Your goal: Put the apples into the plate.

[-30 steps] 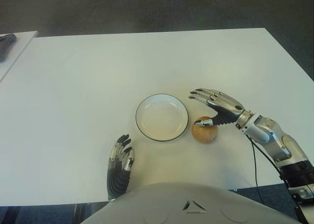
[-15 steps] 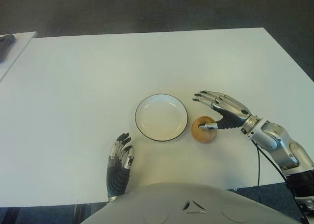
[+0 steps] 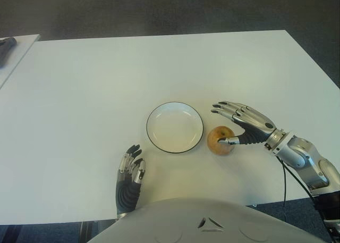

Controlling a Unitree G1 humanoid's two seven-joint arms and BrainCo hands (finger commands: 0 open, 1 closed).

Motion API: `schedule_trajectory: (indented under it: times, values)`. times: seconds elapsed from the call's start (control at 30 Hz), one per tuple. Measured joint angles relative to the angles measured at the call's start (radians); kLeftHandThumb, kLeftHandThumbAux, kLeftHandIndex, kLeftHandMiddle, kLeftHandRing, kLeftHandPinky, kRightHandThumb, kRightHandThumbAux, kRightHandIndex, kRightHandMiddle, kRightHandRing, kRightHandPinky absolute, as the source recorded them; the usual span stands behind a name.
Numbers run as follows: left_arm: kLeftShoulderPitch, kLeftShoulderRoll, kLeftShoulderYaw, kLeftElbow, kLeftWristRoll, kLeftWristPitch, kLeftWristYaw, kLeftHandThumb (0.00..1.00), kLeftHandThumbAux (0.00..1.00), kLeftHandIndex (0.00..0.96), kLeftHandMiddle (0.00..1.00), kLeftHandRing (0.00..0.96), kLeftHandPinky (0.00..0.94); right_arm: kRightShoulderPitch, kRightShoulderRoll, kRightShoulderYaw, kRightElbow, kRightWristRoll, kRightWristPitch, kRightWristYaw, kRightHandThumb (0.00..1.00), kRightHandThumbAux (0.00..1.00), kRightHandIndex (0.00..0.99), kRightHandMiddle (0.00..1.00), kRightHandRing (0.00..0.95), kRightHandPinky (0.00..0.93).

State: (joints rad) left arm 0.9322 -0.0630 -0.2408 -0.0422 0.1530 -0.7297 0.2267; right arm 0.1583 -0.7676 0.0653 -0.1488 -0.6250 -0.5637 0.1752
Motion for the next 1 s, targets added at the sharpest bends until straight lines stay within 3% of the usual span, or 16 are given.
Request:
schedule_trajectory:
  times: [0.43, 1.0]
  values:
    - [0.002, 0.002, -0.006, -0.009, 0.004, -0.002, -0.001, 0.173, 0.488, 0.155, 0.189, 0.210, 0.242, 0.062, 0.000, -0.021, -0.016, 0.003, -0.031, -0.007, 0.277, 0.198, 0.000, 0.000, 0.000, 0.000]
    - [0.028, -0.002, -0.007, -0.020, 0.025, -0.003, -0.001, 0.156, 0.494, 0.144, 0.172, 0.195, 0.232, 0.072, 0.000, 0.001, -0.016, -0.004, -0.043, 0.013, 0.238, 0.221, 0.000, 0.000, 0.000, 0.000]
